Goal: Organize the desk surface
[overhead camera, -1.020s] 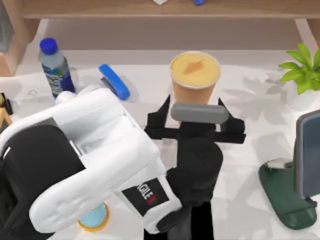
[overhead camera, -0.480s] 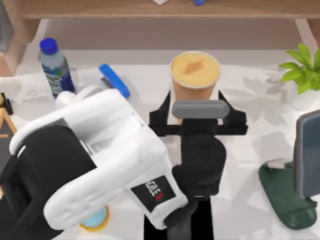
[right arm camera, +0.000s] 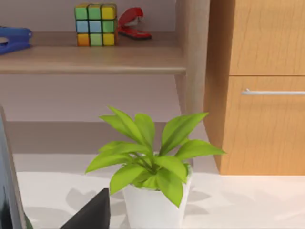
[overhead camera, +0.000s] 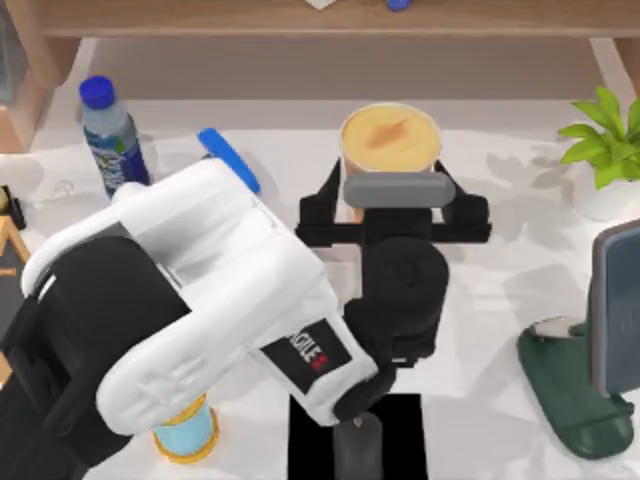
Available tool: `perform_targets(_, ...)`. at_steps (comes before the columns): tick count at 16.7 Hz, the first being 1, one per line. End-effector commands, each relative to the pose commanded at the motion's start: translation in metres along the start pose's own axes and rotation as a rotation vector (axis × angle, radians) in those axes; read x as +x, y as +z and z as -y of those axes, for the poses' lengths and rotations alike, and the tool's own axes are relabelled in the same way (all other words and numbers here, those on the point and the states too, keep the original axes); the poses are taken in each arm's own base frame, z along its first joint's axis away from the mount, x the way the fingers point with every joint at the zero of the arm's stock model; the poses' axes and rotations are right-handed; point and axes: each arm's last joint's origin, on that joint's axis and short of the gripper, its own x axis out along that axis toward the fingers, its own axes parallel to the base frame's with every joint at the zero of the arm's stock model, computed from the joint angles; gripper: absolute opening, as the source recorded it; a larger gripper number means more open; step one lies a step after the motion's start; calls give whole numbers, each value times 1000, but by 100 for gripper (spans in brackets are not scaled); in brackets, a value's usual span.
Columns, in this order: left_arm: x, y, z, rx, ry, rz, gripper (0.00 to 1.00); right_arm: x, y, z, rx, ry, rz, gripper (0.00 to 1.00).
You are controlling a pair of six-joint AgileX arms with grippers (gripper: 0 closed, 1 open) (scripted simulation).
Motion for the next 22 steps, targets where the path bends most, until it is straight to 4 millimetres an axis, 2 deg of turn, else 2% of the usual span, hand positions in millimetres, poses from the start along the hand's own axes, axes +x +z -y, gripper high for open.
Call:
perform_targets(1,0,0,0,0,0,0,100,0,0,0,0,0,0,100)
perform_targets(14,0,0,0,0,0,0,2,0,0,0,0,0,0,100)
perform_targets(22,0,0,0,0,0,0,0,0,0,0,0,0,0,100)
